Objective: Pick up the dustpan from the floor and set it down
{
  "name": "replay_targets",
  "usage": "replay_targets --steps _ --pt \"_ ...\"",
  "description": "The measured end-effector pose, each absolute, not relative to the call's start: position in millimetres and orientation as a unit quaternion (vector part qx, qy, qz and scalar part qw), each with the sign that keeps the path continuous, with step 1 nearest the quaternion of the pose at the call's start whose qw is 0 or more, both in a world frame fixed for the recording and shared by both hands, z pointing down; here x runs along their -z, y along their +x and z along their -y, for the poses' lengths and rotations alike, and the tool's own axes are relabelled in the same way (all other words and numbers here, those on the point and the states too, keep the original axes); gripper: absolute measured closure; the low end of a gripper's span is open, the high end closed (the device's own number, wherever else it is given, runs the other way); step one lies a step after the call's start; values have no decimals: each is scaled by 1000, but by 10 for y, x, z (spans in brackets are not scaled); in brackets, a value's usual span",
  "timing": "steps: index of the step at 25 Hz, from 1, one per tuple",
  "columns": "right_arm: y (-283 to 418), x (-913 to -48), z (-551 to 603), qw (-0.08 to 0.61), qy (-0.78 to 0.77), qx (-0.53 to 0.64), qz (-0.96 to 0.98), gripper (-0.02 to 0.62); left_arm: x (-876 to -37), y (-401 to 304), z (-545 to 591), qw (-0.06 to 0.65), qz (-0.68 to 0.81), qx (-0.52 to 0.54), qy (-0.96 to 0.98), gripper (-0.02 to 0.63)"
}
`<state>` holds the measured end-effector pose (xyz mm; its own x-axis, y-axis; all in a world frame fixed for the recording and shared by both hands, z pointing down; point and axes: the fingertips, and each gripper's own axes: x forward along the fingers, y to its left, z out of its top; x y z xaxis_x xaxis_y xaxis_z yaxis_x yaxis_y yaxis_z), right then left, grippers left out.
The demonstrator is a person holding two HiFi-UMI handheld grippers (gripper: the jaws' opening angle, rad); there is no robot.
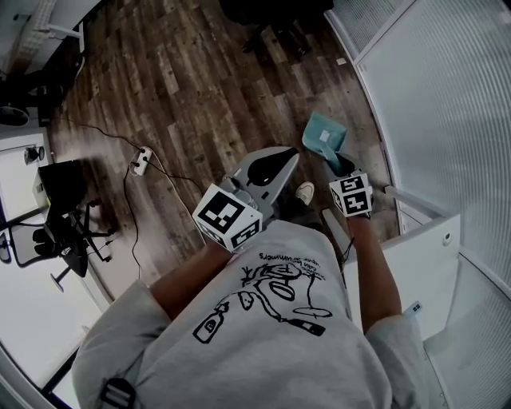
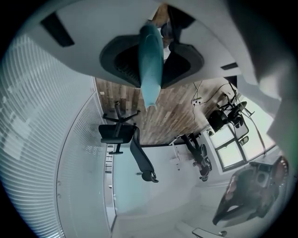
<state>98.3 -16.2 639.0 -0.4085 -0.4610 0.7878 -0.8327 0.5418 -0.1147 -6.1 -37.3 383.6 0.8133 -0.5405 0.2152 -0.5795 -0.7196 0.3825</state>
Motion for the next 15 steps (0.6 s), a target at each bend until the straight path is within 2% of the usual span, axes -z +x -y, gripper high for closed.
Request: replay_targets --steps 15 --pt "1065 -5532 206 336 424 -239 806 465 -3525 -41 615 184 308 -29 933 604"
